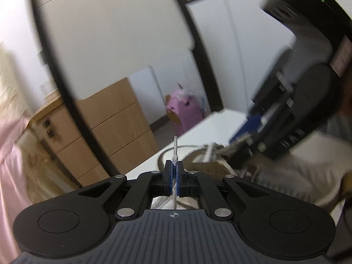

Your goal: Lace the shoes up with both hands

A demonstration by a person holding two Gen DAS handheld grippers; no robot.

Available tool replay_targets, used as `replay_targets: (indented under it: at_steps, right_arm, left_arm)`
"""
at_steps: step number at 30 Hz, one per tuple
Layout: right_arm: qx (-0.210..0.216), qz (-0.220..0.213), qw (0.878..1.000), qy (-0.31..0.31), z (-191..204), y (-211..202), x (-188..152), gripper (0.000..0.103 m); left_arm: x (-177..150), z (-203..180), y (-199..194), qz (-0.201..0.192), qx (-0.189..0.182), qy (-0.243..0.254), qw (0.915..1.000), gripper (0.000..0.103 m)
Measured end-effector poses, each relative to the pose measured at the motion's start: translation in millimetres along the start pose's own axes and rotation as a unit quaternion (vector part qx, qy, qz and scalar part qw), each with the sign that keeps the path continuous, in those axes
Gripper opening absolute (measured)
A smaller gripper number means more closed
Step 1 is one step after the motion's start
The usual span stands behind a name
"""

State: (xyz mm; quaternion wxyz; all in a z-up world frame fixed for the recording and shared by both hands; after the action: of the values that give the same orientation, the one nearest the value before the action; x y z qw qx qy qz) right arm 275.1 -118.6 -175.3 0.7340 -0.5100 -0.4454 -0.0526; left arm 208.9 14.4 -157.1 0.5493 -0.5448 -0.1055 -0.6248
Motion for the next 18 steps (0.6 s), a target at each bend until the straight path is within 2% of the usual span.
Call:
replay_targets:
  at_steps: [3,6,9,13,18]
  right_arm:
    - [0.002,-0.012,0.999,0.036,-9.1,0.2,-3.4,0.021]
    - [0.029,-0.021,0.989,0.141,-30.2,-0.2,-9.9,0.019]
    - [0.064,-0.028,0.961,0.267,-57.1,-0.4,-21.6,0.016]
    - [0.101,-0.034,0.920,0.377,-78.6,1.3,-36.1,0.016]
    - [0.116,-0.037,0.901,0.416,-82.1,-5.5,-39.1,0.016]
  left_arm:
    - [2.6,-16.0,9.8,0.014,-0.014,0.075,0.9970,0.004]
    - [4.0,-31.0,17.6,0.016,-0.023,0.127,0.9915,0.003]
    - [3.5,-36.3,19.7,0.018,-0.028,0.151,0.9880,0.003]
    - [3.8,-42.4,23.0,0.027,-0.034,0.175,0.9836,0.003]
    - [7.9,-50.9,26.7,0.049,-0.029,0.201,0.9780,0.002]
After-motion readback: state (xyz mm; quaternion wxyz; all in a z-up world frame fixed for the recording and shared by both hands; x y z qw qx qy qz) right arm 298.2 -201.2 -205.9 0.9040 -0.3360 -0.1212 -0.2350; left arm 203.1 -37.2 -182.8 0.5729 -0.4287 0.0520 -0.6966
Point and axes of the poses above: each gripper's, at about its wrist camera, not at the fingertips, and y roughly the way its jaws point, z to its left, x to its top, the point moved 3 cm from there along y, roughly the way its jaws point, and after that the axes turned 5 degrees about -z, right-handed, at the moved point
